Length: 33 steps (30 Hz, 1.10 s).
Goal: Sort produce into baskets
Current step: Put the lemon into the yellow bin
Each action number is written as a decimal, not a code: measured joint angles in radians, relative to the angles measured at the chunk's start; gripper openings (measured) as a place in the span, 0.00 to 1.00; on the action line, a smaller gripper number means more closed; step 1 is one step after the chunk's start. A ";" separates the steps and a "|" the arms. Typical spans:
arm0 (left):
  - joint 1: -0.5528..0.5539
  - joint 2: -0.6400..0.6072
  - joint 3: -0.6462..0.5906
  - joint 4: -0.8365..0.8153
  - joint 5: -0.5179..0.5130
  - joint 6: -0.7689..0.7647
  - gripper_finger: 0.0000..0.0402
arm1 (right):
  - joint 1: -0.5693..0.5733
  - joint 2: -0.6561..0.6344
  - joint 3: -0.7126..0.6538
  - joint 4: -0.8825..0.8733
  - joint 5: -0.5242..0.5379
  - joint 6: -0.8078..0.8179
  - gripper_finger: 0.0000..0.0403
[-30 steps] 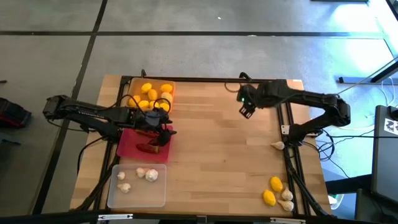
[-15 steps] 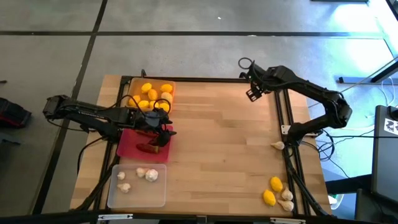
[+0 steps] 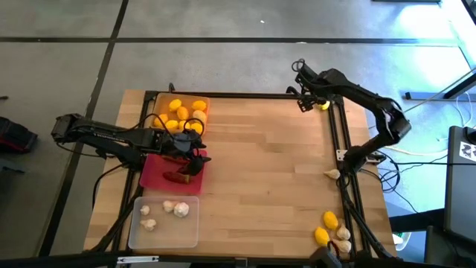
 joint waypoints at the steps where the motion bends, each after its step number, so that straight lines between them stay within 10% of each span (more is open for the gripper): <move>1: 0.000 0.000 0.000 0.000 0.000 0.000 0.73 | -0.012 0.017 0.000 0.004 0.006 -0.001 0.91; 33: 0.000 0.000 0.000 0.000 -0.016 0.002 0.73 | -0.213 0.359 0.000 0.208 0.019 0.005 0.88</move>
